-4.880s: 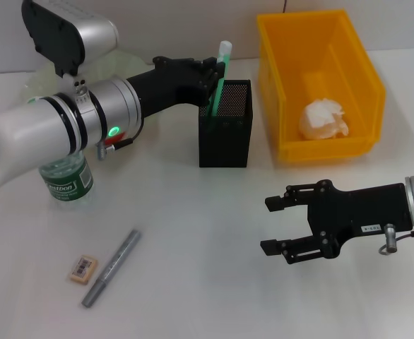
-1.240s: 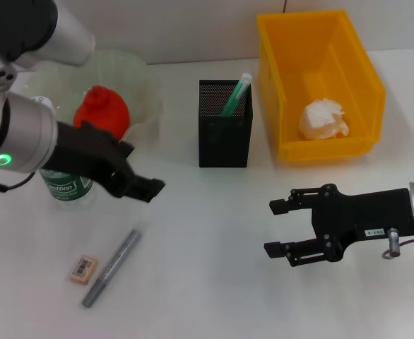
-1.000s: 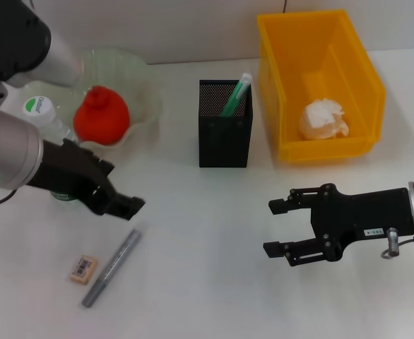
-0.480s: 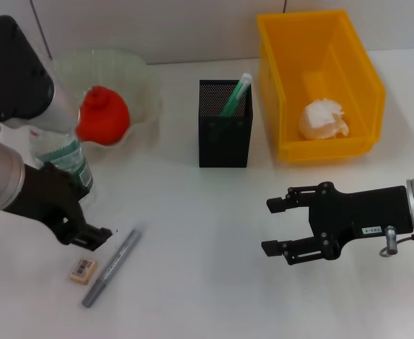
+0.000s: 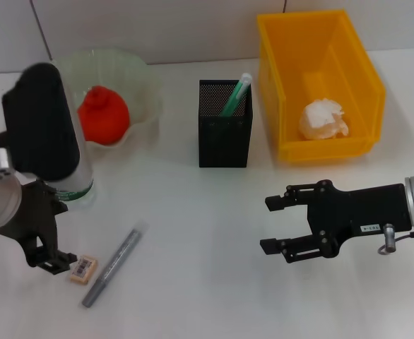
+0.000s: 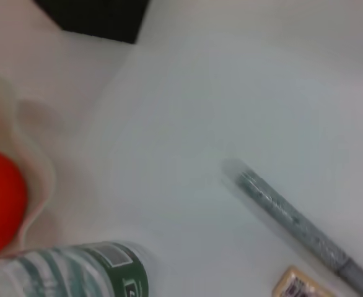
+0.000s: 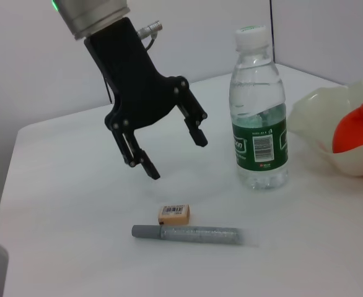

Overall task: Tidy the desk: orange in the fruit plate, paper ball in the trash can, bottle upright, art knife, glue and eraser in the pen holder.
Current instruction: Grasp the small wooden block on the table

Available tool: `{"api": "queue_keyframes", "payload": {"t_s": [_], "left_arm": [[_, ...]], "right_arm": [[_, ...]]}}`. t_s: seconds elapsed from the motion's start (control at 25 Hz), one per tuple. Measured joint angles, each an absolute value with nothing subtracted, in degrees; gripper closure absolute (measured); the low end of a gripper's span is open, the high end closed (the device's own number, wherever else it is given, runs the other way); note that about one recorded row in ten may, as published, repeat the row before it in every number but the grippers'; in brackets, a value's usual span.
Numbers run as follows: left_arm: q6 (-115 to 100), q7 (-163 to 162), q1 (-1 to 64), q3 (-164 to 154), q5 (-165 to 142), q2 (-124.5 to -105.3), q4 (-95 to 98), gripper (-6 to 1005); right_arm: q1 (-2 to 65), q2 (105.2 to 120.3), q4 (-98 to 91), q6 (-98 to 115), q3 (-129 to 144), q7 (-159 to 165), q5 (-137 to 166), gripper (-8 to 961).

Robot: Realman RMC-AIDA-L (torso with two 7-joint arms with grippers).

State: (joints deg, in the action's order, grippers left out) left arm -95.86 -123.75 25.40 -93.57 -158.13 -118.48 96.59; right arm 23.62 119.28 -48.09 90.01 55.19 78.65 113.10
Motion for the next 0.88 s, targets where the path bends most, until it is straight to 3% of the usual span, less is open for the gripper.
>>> {"api": "queue_keyframes", "payload": {"t_s": [0.88], "left_arm": [[-96.97,-109.68,26.06,-100.74,-160.58,-118.58,96.43,224]], "right_arm": [[23.81,119.43,-48.07,90.52,55.76,80.79,113.12,187]]}}
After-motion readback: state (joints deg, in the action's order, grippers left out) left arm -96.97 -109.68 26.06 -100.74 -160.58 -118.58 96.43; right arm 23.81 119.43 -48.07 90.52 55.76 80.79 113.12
